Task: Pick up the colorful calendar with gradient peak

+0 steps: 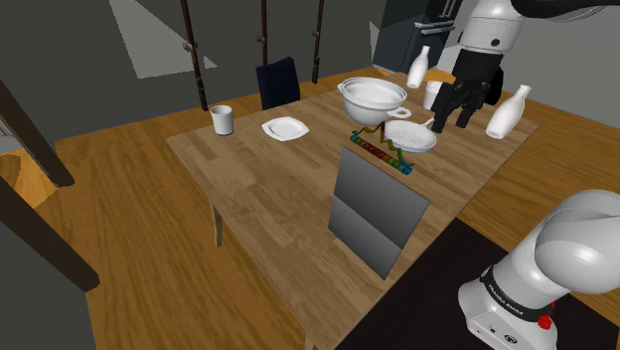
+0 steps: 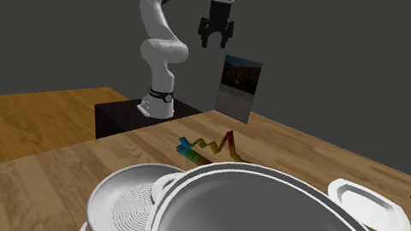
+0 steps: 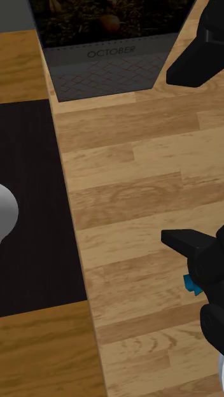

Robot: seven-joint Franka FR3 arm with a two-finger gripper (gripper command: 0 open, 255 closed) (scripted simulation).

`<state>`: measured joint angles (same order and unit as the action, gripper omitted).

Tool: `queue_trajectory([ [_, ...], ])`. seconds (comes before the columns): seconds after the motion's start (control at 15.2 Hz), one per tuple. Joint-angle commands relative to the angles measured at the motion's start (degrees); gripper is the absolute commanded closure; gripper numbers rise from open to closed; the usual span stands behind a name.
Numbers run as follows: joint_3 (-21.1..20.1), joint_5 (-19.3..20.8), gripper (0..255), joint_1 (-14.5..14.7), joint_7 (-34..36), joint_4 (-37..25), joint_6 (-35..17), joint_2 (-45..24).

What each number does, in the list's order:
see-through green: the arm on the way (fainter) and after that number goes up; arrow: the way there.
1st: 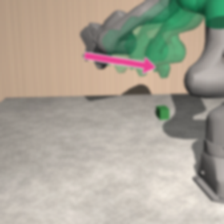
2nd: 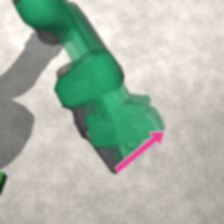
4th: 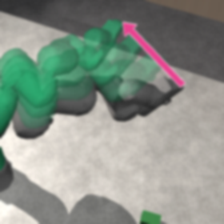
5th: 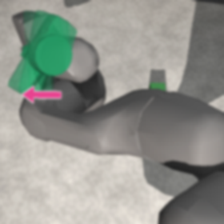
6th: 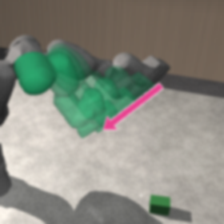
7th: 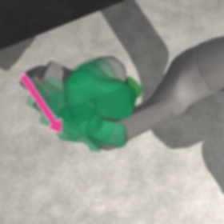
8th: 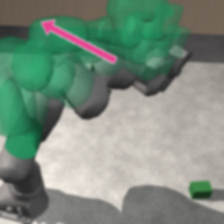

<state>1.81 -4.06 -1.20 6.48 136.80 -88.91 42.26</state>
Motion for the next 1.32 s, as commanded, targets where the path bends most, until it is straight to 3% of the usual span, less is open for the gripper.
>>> queue_trajectory([
  [0.0, 0.00, 0.00, 0, 0.00, 0.00, 0.00, 0.00, 0.00],
  [0.73, 7.46, 4.94, 0, -1.86, -12.10, 6.89, -24.86, -10.96],
  [1.25, 13.35, 3.61, 0, -1.45, -21.99, 4.68, -42.12, -25.30],
])
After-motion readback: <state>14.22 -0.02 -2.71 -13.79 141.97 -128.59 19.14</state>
